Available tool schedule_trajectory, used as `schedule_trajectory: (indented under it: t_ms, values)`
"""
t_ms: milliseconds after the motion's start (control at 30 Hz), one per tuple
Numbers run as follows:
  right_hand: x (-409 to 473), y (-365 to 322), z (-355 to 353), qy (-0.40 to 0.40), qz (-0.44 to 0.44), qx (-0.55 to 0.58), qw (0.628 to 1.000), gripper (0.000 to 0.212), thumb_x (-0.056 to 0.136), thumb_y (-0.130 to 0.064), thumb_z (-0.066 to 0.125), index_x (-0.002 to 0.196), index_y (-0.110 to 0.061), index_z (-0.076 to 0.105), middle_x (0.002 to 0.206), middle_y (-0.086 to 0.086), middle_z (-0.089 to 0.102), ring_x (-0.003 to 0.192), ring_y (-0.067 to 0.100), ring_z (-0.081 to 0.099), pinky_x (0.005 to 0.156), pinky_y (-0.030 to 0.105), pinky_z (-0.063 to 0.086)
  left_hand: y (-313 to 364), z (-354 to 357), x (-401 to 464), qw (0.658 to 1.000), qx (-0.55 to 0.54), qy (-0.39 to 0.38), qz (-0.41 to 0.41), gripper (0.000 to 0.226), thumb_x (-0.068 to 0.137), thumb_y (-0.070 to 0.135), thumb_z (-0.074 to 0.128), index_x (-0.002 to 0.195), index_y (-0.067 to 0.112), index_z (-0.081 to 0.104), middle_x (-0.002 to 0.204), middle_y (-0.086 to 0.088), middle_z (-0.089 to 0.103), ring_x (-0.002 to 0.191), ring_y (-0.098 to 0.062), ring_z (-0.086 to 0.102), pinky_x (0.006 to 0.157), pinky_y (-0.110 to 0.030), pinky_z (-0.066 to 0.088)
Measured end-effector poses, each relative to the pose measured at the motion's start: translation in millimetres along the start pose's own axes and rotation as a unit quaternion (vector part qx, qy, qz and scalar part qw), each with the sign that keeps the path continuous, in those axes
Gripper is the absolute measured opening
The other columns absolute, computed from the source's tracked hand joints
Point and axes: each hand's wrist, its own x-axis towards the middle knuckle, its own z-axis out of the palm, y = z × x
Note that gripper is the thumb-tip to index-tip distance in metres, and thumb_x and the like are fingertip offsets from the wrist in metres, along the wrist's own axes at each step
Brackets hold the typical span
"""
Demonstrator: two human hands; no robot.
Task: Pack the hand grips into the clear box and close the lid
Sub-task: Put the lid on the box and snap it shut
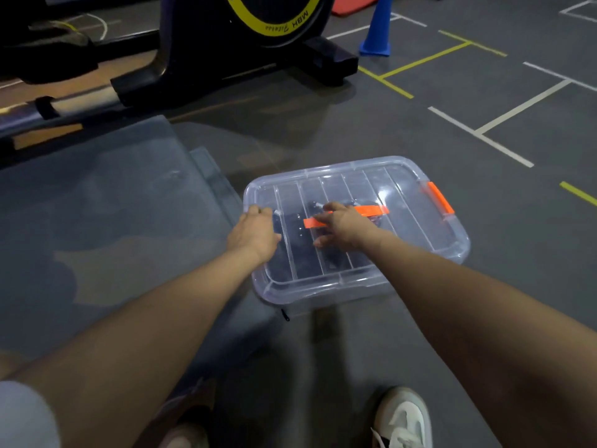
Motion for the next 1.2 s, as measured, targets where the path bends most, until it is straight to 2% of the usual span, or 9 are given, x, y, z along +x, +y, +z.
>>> schedule_trajectory:
  t_ms: [133, 233, 333, 467, 567, 667, 800, 1000, 1200]
  values:
    - [-43, 29, 3, -0.001, -0.001, 0.016, 1.000, 0.072, 0.080, -0.038, 0.070, 0.144, -0.028, 0.039, 0.152, 0.008, 0.028, 0.139, 0.033, 0.027, 0.117, 0.036, 0.025, 28, 6, -27, 0.994, 0.009, -0.036, 0.101, 0.053, 0.091, 0.032, 0.055, 0.138, 0.011, 0.040, 0.143, -0.010, 0.037, 0.130, -0.030, 0.042, 0.106, -0.039, 0.037]
    - [-70, 52, 16, -0.032, 0.028, -0.022, 0.999, 0.083, 0.078, -0.039, 0.073, 0.148, -0.023, 0.030, 0.154, 0.007, 0.022, 0.142, 0.033, 0.022, 0.118, 0.041, 0.025, 40, 23, -46, 0.987, 0.034, -0.090, 0.132, 0.059, 0.090, 0.036, 0.056, 0.140, 0.010, 0.037, 0.147, -0.010, 0.033, 0.133, -0.029, 0.040, 0.110, -0.039, 0.035]
    - [-85, 68, 33, -0.033, 0.032, -0.066, 0.997, 0.086, 0.080, -0.029, 0.072, 0.150, -0.022, 0.023, 0.156, 0.005, 0.017, 0.142, 0.031, 0.021, 0.116, 0.043, 0.029, 45, 37, -54, 0.980, 0.067, -0.128, 0.138, 0.071, 0.087, 0.038, 0.060, 0.144, 0.009, 0.029, 0.154, -0.012, 0.022, 0.139, -0.031, 0.030, 0.114, -0.043, 0.031]
    - [-80, 69, 40, 0.012, 0.013, -0.118, 0.993, 0.070, 0.085, -0.014, 0.065, 0.146, -0.020, 0.030, 0.146, 0.008, 0.033, 0.133, 0.032, 0.033, 0.101, 0.045, 0.046, 43, 48, -51, 0.976, 0.102, -0.145, 0.128, 0.082, 0.088, 0.032, 0.061, 0.150, 0.013, 0.011, 0.160, -0.010, 0.000, 0.148, -0.031, 0.007, 0.117, -0.050, 0.023]
    - [-73, 69, 31, 0.014, -0.002, -0.153, 0.988, 0.063, 0.088, -0.012, 0.060, 0.144, -0.017, 0.032, 0.141, 0.009, 0.039, 0.129, 0.033, 0.039, 0.096, 0.042, 0.048, 44, 48, -45, 0.974, 0.107, -0.156, 0.124, 0.082, 0.090, 0.031, 0.057, 0.151, 0.014, 0.005, 0.160, -0.010, -0.006, 0.148, -0.032, 0.001, 0.117, -0.051, 0.021]
    - [-63, 76, 21, 0.049, -0.002, -0.170, 0.984, 0.051, 0.094, -0.008, 0.047, 0.143, -0.016, 0.035, 0.138, 0.009, 0.042, 0.126, 0.033, 0.045, 0.096, 0.042, 0.046, 53, 45, -35, 0.975, 0.108, -0.145, 0.128, 0.078, 0.092, 0.034, 0.053, 0.151, 0.013, 0.006, 0.160, -0.012, -0.004, 0.147, -0.035, 0.002, 0.118, -0.050, 0.020]
    - [-37, 87, 8, 0.070, -0.003, -0.194, 0.978, 0.046, 0.097, -0.007, 0.036, 0.142, -0.020, 0.038, 0.135, 0.007, 0.047, 0.120, 0.033, 0.050, 0.093, 0.040, 0.045, 73, 46, -15, 0.978, 0.099, -0.152, 0.107, 0.078, 0.092, 0.035, 0.053, 0.150, 0.010, 0.007, 0.159, -0.014, -0.003, 0.147, -0.038, 0.003, 0.116, -0.053, 0.023]
    - [12, 85, -10, 0.082, -0.024, -0.205, 0.975, 0.043, 0.098, -0.008, 0.035, 0.138, -0.018, 0.043, 0.132, 0.006, 0.050, 0.119, 0.031, 0.051, 0.094, 0.038, 0.045, 63, 34, 30, 0.981, 0.093, -0.149, 0.083, 0.081, 0.090, 0.034, 0.056, 0.150, 0.010, 0.008, 0.159, -0.014, -0.003, 0.147, -0.036, 0.003, 0.116, -0.053, 0.024]
    - [72, 77, -24, 0.117, -0.053, -0.211, 0.969, 0.039, 0.098, -0.006, 0.036, 0.134, -0.015, 0.047, 0.131, 0.006, 0.053, 0.117, 0.031, 0.053, 0.095, 0.036, 0.045, 46, 19, 78, 0.985, 0.094, -0.128, 0.073, 0.079, 0.089, 0.035, 0.057, 0.149, 0.011, 0.013, 0.159, -0.015, 0.002, 0.147, -0.035, 0.009, 0.117, -0.046, 0.022]
